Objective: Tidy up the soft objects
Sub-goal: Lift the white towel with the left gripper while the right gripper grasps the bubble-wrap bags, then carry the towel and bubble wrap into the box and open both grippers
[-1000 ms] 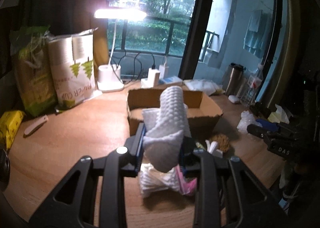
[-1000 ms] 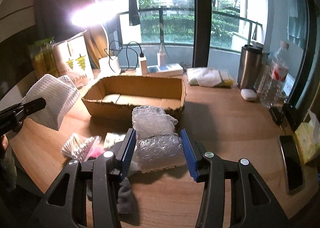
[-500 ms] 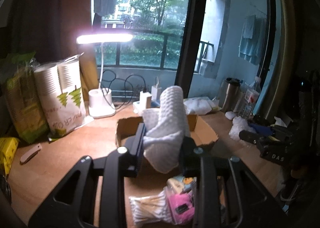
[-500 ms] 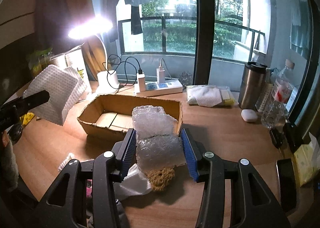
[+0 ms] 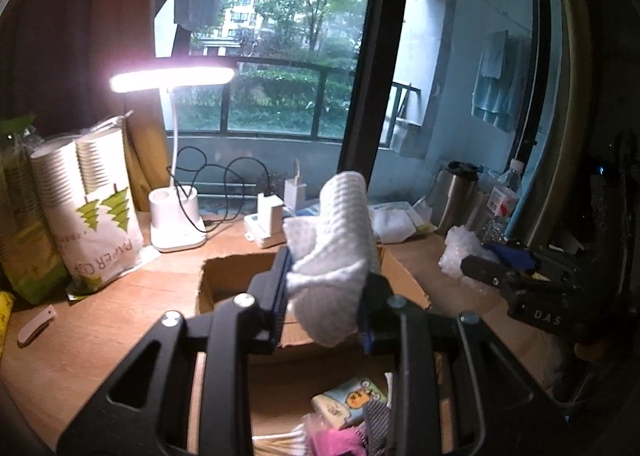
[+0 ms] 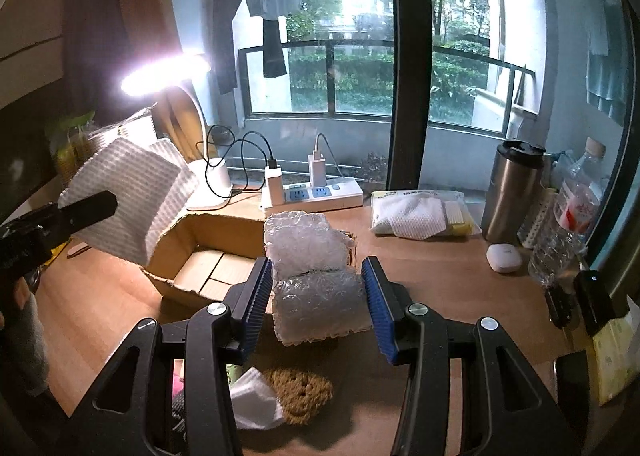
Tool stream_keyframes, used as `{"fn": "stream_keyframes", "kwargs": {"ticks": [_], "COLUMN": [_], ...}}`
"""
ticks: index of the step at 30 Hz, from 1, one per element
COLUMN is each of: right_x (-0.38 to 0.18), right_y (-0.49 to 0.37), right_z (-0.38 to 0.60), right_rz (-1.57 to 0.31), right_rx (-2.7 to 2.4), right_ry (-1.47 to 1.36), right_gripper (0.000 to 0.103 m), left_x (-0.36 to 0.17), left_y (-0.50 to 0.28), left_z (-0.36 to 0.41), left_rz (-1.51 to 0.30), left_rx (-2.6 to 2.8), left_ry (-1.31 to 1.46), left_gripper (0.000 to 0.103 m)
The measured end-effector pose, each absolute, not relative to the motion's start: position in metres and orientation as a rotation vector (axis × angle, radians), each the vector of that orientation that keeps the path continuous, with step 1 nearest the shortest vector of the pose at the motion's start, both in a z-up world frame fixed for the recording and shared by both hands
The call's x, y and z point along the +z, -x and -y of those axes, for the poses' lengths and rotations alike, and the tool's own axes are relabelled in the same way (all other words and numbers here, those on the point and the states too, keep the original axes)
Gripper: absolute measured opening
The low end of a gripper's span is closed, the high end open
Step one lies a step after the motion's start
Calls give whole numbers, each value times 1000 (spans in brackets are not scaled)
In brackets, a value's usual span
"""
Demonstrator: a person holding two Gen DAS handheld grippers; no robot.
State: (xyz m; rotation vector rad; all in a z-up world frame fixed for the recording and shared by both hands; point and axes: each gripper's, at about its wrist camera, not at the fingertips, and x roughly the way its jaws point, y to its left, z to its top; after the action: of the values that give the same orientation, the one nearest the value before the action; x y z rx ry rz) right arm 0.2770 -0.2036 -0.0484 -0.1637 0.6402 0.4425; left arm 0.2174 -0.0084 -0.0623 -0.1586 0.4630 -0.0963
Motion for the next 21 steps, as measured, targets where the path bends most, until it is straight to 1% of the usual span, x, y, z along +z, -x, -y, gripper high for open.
{"fn": "stream_keyframes", "kwargs": {"ticks": [12,21], "right_x": [-66,-92], "right_y": [-305,-326], "right_z": [204,197], "right_rz": [-673,-733], "right_rx": [466,488], "right_ry": [140,129], "right_gripper": [49,49], "left_x": [-86,-115], "left_y": [-259,-288], "left_z": [28,35], "left_rz": [-539,-617], "left_rx": [-129,-139], "left_ry": [161,174], "left_gripper": [29,29]}}
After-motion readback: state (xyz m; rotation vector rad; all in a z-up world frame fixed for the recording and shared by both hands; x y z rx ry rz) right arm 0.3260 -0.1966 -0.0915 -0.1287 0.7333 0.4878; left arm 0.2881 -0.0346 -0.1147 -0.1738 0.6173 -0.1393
